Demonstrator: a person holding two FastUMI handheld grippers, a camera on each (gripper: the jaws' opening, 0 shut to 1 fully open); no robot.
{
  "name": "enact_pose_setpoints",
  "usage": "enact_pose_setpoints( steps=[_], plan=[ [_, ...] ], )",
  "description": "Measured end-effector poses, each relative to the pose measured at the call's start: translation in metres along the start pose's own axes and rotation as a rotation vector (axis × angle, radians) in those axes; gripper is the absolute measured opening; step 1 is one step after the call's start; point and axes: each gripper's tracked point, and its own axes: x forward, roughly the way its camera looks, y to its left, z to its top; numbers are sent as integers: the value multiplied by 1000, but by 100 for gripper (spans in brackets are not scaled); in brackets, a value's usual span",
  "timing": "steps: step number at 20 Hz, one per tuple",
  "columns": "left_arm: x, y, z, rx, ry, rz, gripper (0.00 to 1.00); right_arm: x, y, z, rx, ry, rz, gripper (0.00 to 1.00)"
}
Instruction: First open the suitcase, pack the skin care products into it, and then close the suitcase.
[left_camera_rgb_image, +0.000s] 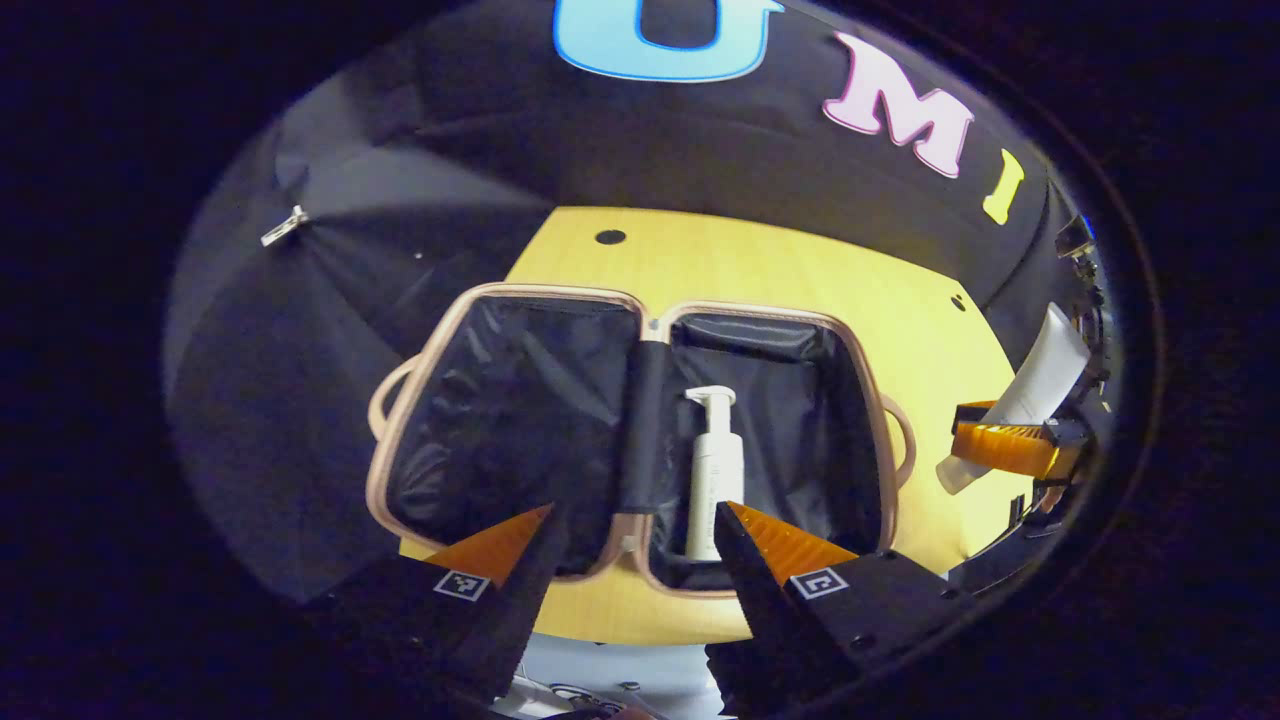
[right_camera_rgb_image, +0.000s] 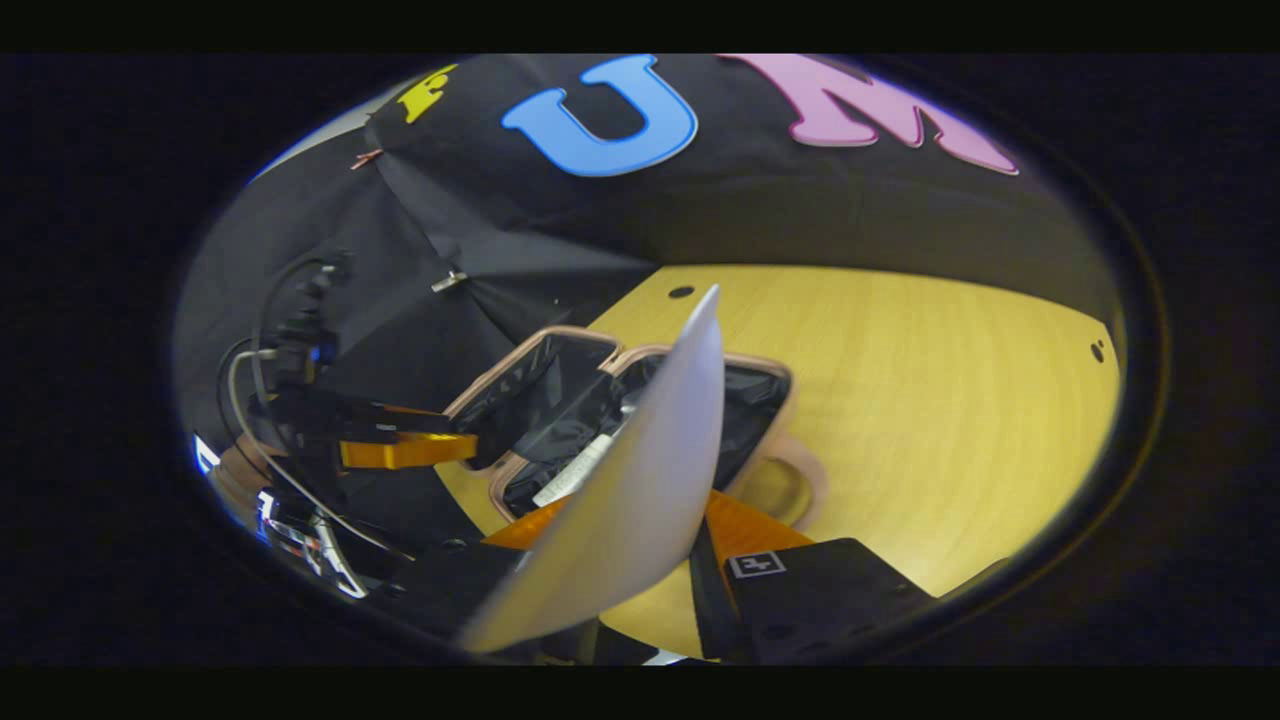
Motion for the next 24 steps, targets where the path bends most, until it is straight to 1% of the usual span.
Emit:
enact_pose_setpoints(
  steps=[2,4,5,6,7,8,10,11,12,13,15,16,17,18,19,21,22,24],
  plan=[
    [-18,38,-12,-70,-25,25,92,45,10,-13,44,109,8,49],
    [-32,76,-32,-151,-11,68,91,86,14,-36,117,262,-17,49],
    [-37,89,-41,-188,-4,88,92,101,11,-46,152,325,-70,49],
    [-41,103,-50,-218,-1,103,92,113,6,-54,158,377,-110,50],
    [-44,115,-57,-243,-6,119,92,119,1,-64,182,428,-163,50],
    [-49,127,-67,-265,-2,134,94,122,1,-76,227,475,-198,50],
    [-47,144,-73,-317,-6,154,94,125,2,-95,322,543,-236,48],
    [-44,149,-75,-356,-9,146,94,124,4,-88,355,523,-237,49],
    [-40,152,-74,-411,-12,128,93,128,4,-91,383,515,-231,45],
    [-39,156,-75,-473,-24,104,93,128,5,-90,401,517,-215,50],
    [-32,174,-61,-591,-45,77,93,116,18,-81,424,503,-147,60],
    [-28,185,-53,-632,-62,72,94,111,18,-72,409,476,-135,65],
    [-25,195,-47,-659,-77,75,94,105,19,-61,389,425,-117,71],
    [-21,206,-39,-668,-81,83,94,96,22,-51,357,368,-99,87],
    [-18,216,-32,-661,-77,95,94,83,20,-39,313,321,-90,98],
    [-4,236,-8,-622,-76,110,94,64,16,-28,227,242,-70,98],
    [8,242,6,-606,-70,108,94,46,14,-27,196,215,-66,97],
    [39,253,35,-577,-54,122,95,20,5,-25,161,177,-70,97]
  ],
)
